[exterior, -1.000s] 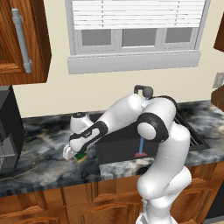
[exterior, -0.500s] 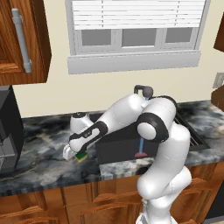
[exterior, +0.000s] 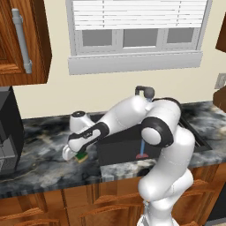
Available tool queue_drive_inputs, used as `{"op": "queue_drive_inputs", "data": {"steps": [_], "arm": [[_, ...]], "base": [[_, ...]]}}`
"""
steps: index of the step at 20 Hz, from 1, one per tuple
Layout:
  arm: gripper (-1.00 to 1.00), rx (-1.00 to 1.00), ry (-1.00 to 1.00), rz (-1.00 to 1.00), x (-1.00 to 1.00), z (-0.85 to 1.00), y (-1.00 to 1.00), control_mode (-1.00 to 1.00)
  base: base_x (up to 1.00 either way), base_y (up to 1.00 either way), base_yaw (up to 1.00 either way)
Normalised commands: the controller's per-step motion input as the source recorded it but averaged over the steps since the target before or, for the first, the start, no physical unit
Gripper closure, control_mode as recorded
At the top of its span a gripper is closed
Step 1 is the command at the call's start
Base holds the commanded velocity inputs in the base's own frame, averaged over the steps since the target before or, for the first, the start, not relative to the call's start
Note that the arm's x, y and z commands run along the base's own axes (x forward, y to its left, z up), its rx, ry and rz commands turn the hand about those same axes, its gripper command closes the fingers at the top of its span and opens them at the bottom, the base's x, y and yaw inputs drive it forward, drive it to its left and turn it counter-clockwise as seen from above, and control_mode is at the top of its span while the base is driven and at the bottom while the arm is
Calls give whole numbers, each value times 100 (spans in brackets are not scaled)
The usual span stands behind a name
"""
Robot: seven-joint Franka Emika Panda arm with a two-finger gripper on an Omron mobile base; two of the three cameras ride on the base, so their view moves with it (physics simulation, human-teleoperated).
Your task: Soak the sponge with water for a few seconds and then drop it inside the sink.
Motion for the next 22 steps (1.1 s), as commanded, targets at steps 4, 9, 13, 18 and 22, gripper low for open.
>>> {"op": "queue_drive_inputs", "data": {"steps": [4, 9, 13, 18, 22], "arm": [[100, 0, 0, 0, -13, 59, -21, -100], [100, 0, 0, -6, 0, 38, -36, -100], [100, 0, 1, -11, 3, 24, -57, -100], [100, 0, 0, -7, 4, 8, -55, -100], [100, -1, 0, -6, 3, 6, -41, -100]], "base": [[0, 0, 0], [0, 0, 0], [0, 0, 0], [0, 0, 0], [0, 0, 0]]}}
